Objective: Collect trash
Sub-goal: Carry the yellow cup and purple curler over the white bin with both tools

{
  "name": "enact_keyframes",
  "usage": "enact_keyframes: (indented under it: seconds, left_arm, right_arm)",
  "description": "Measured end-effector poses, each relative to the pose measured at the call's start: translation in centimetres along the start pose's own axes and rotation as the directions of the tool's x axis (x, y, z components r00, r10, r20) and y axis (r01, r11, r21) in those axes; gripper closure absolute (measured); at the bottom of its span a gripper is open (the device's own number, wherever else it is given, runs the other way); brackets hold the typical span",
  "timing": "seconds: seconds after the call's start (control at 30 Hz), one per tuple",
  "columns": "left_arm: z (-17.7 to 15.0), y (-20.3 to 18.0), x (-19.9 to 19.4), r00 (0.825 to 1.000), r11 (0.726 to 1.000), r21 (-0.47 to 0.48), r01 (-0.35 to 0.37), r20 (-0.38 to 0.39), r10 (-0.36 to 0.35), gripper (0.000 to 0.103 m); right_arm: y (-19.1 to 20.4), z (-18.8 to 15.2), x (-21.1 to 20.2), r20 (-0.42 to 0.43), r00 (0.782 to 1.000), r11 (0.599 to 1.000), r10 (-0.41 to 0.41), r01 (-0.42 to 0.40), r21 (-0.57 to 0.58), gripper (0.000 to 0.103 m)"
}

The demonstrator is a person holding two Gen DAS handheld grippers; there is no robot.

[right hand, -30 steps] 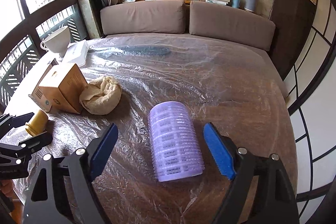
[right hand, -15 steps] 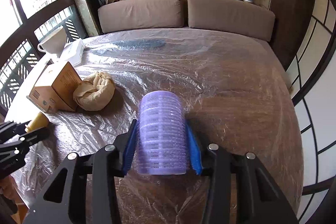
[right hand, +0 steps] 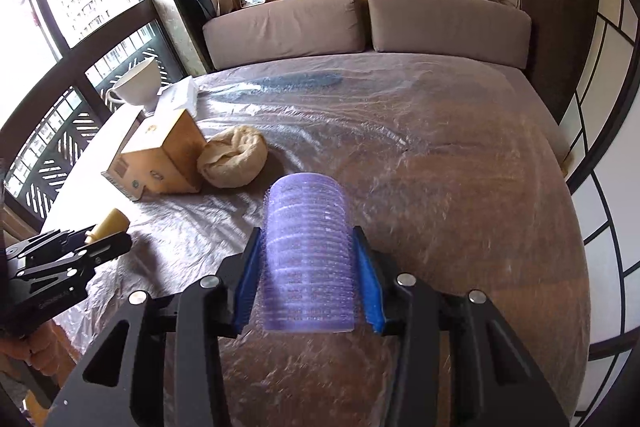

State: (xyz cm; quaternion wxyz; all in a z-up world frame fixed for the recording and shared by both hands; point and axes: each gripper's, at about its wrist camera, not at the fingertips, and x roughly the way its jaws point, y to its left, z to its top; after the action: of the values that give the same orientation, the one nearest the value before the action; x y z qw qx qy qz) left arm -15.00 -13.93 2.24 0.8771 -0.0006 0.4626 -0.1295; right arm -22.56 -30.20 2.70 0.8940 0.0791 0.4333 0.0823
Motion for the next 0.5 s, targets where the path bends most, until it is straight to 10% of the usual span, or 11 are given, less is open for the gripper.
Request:
enact_keyframes:
  seconds: [0.5]
  left_arm:
    - [-2.0,-0.6,-2.4,1.000,1.000,-0.013,0.007,0.008,-0.007,0.064]
  right_arm:
    - [3.5,-4.0,-3.2,-0.020,0.996,0.996,0.089,-0.089,-0.023,0.060]
